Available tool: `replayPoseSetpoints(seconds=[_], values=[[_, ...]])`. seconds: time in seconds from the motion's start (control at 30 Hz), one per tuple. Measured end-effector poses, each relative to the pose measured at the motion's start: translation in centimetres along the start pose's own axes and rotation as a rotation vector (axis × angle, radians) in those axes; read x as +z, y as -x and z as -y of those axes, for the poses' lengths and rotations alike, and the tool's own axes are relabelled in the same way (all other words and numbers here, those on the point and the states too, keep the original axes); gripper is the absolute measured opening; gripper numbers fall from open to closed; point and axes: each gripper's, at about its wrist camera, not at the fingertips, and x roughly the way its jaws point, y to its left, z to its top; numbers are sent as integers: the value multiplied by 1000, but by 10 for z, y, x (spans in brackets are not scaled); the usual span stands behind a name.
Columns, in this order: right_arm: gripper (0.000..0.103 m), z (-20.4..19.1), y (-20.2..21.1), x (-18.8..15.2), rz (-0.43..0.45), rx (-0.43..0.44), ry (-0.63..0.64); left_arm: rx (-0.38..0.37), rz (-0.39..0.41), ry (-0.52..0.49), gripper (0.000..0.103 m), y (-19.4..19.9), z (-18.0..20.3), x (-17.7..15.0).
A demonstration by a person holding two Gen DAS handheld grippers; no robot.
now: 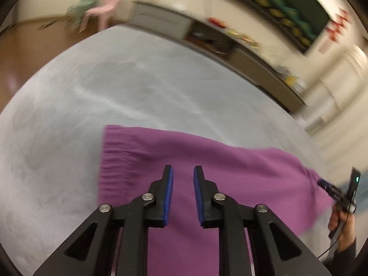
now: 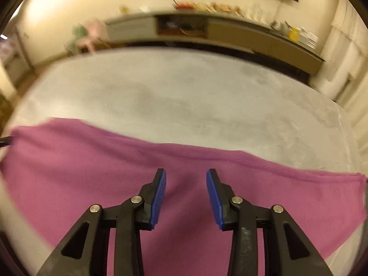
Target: Fold clothes
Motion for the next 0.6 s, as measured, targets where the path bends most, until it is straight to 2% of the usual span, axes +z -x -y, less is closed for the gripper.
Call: replayPoseSetpoints(seconds=[0.03,0.1,0.13,0.17,0.23,0.3,0.37,0.4,0.47,0.53,0.6], values=[[39,-10,9,-13,-5,64,14,6,-17,-15,20,-1,1,-3],[39,-33,8,-47,-77,139,85,52,-79,-13,20,-13,-7,-8],[39,-42,2,-64,-118,135,121,82,-100,-7,17,-20,-12,-9],[41,-49,-2,-79,-122,107,169,99,-105,-2,6,-23,-17,-8],[38,-57,-3,-101,-83,39,262,127,-114,15,4,-26,-26,-8],[38,-55,-8,-103,-110,31,248,126,-117,47,4,-20,-26,-10],[38,-58,-12,-99,-139,11,257,117,-85,8,14,-2,-8,-17],[37,-59,-14,-93,-157,-9,244,84,-67,-19,15,8,2,-23],[37,-71,-4,-82,-111,-29,243,48,-58,-62,17,18,19,-30],[37,-99,10,-72,-50,52,242,41,-73,-87,17,15,27,-31],[37,-134,12,-64,-26,151,249,43,-75,-81,17,6,27,-27]])
